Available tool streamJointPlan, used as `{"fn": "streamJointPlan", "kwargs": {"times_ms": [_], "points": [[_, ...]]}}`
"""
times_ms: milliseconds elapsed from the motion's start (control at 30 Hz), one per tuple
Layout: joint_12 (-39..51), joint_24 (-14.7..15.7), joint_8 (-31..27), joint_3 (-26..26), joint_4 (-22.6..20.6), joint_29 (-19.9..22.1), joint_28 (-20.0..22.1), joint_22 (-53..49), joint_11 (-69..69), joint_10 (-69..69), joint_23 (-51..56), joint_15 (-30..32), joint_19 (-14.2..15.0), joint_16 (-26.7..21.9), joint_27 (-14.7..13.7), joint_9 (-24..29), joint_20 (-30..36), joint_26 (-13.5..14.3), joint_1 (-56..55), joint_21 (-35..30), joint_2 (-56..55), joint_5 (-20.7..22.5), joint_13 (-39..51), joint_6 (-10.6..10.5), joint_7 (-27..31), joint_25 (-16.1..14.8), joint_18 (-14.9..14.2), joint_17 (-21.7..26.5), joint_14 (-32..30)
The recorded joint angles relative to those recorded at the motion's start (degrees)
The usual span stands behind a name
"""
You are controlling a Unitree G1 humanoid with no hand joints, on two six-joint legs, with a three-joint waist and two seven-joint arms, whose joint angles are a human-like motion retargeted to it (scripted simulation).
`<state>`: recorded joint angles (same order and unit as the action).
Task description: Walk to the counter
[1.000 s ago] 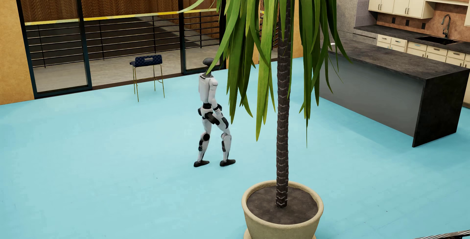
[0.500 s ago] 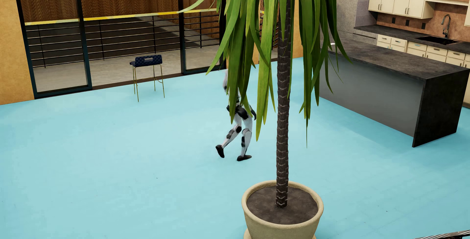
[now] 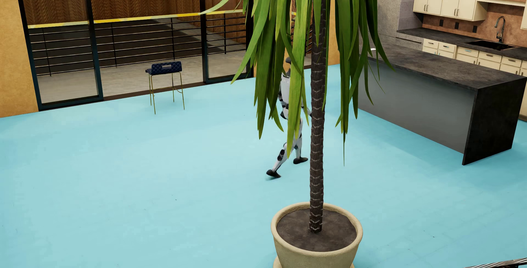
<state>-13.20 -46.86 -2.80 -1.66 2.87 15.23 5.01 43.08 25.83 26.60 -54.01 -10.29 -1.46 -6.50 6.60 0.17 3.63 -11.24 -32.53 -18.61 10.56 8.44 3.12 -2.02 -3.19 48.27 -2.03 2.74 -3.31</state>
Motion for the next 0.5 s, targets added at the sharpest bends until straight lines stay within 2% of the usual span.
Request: {"fn": "streamJointPlan", "kwargs": {"times_ms": [67, 100, 133, 167, 200, 233, 267, 300, 367, 400, 433, 500], "points": [[1.13, 0.07, -0.8, -0.65, -2.59, -1.23, -0.03, 1.62, 13.54, 2.48, -3.36, 12.39, 7.34, 2.01, 2.25, 0.01, -1.84, -0.85, 3.25, 0.07, -4.43, -3.56, -2.65, 2.0, -2.64, 1.27, 2.92, 0.97, 4.5], [0.44, 0.26, -1.19, -1.07, -3.57, -2.4, 0.89, 2.39, 23.05, 2.85, -4.86, 18.47, 12.55, 2.68, 2.01, 0.13, -2.69, 0.56, 5.14, -1.65, -8.89, -5.64, -2.87, 2.92, -4.55, 3.12, 3.84, 2.5, 6.48], [0.67, 0.19, -1.23, -1.44, -4.42, -3.19, 1.39, 2.98, 32.19, 2.77, -5.38, 24.91, 14.96, 3.24, 1.13, 0.3, -3.1, 1.69, 7.26, -3.5, -14.16, -7.87, -2.89, 3.83, -6.51, 5.0, 4.45, 4.36, 8.3], [1.31, -0.28, -1.18, -1.65, -5.19, -3.57, 1.62, 3.4, 39.58, 2.16, -4.74, 26.29, 14.34, 3.4, 0.05, 0.51, -2.98, 2.61, 9.76, -4.16, -19.37, -9.75, -3.01, 4.68, -8.14, 5.62, 4.82, 6.03, 9.94], [2.21, -1.05, -1.22, -1.6, -6.1, -3.66, 1.69, 3.78, 44.98, 1.74, -3.13, 23.23, 13.38, 3.34, -0.82, 0.8, -2.42, 3.36, 12.2, -3.28, -24.55, -11.0, -3.44, 5.43, -9.32, 4.65, 4.99, 7.5, 11.59], [3.59, -1.93, -1.2, -1.31, -7.04, -3.45, 1.54, 4.08, 47.72, 1.2, -0.46, 20.01, 11.58, 3.23, -1.17, 1.09, -1.57, 3.56, 14.76, -1.25, -29.01, -11.35, -4.52, 6.03, -9.86, 2.79, 5.04, 8.59, 13.17], [5.25, -2.84, -1.32, -0.81, -7.98, -2.87, 1.42, 4.79, 47.83, 0.77, 2.67, 16.83, 11.02, 3.02, -1.37, 1.35, -0.95, 3.98, 17.23, 1.43, -32.97, -11.24, -5.99, 6.47, -9.92, 0.57, 5.04, 9.61, 14.75], [6.7, -3.56, -1.67, -0.14, -8.9, -2.05, 1.31, 4.96, 45.95, 0.49, 5.81, 12.21, 8.93, 2.84, -1.25, 1.56, -0.36, 4.47, 19.53, 4.25, -36.59, -10.75, -7.44, 6.8, -9.71, -1.66, 5.07, 10.09, 16.33], [9.08, -4.08, -1.86, 1.43, -10.3, -0.48, 1.49, 3.62, 35.4, -0.66, 11.27, 5.25, 6.96, 2.27, -0.95, 1.77, 0.61, 5.75, 24.05, 8.82, -41.9, -10.25, -10.12, 7.2, -8.64, -5.28, 5.33, 9.87, 18.92], [10.03, -3.95, -1.54, 2.24, -10.83, 0.01, 1.85, 2.5, 27.45, -1.67, 13.3, 4.69, 6.1, 1.92, -0.96, 1.8, 1.01, 6.41, 26.32, 9.98, -43.48, -10.4, -11.3, 7.32, -7.9, -6.15, 5.38, 9.65, 19.85], [10.77, -3.43, -0.7, 3.01, -11.32, 0.62, 2.27, 1.4, 18.17, -2.99, 14.27, 4.51, 4.54, 1.45, -0.53, 1.77, 1.53, 6.93, 28.66, 10.06, -44.15, -10.87, -11.75, 7.39, -7.11, -6.1, 5.37, 8.86, 20.54], [12.08, -2.28, 1.67, 4.34, -12.13, 1.43, 2.77, -0.2, -2.47, -6.27, 14.87, 7.97, 4.05, 0.76, -0.66, 1.55, 2.59, 7.29, 33.51, 9.27, -43.14, -11.41, -13.02, 7.43, -5.39, -4.65, 5.27, 8.32, 20.89]]}}
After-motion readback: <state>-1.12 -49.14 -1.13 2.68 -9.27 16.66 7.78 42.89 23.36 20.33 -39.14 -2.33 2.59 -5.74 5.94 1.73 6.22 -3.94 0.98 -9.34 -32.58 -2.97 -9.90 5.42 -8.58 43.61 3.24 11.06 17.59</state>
